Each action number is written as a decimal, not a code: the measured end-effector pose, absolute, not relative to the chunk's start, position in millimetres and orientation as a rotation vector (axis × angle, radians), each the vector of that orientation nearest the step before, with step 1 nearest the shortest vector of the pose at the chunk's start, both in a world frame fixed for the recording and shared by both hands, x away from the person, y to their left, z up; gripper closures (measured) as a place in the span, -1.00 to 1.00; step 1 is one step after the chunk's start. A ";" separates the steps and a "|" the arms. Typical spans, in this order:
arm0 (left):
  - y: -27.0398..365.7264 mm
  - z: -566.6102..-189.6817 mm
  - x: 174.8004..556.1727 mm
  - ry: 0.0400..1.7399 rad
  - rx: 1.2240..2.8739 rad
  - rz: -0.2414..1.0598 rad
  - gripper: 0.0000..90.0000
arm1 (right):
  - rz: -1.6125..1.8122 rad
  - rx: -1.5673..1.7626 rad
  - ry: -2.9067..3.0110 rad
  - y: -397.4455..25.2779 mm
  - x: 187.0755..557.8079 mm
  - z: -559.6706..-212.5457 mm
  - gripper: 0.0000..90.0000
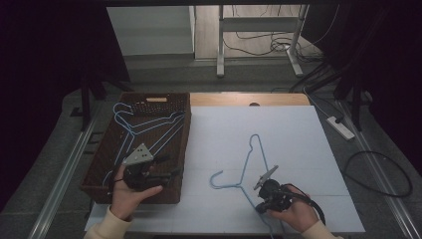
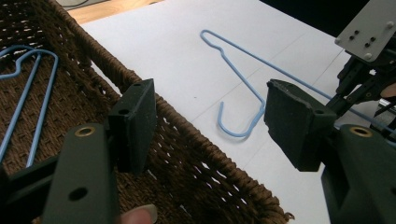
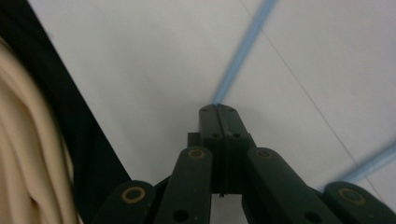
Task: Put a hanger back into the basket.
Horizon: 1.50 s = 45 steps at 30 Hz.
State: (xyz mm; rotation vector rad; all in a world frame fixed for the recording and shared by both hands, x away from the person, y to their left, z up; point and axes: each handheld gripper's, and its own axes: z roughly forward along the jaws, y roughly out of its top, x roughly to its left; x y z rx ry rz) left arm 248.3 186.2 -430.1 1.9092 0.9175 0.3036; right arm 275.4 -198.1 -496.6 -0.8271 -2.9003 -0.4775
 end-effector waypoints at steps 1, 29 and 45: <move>186.9 -430.0 248.4 0.918 1.907 0.304 -0.23 | -0.490 -0.813 -2.917 -194.4 283.1 -494.5 1.00; 189.3 -432.2 250.4 0.927 1.911 0.308 -0.23 | -0.728 -1.296 -2.966 -217.8 466.6 -500.7 1.00; 188.4 -431.3 249.4 0.925 1.912 0.309 -0.23 | -0.561 -1.572 -2.962 -272.8 451.7 -494.0 1.00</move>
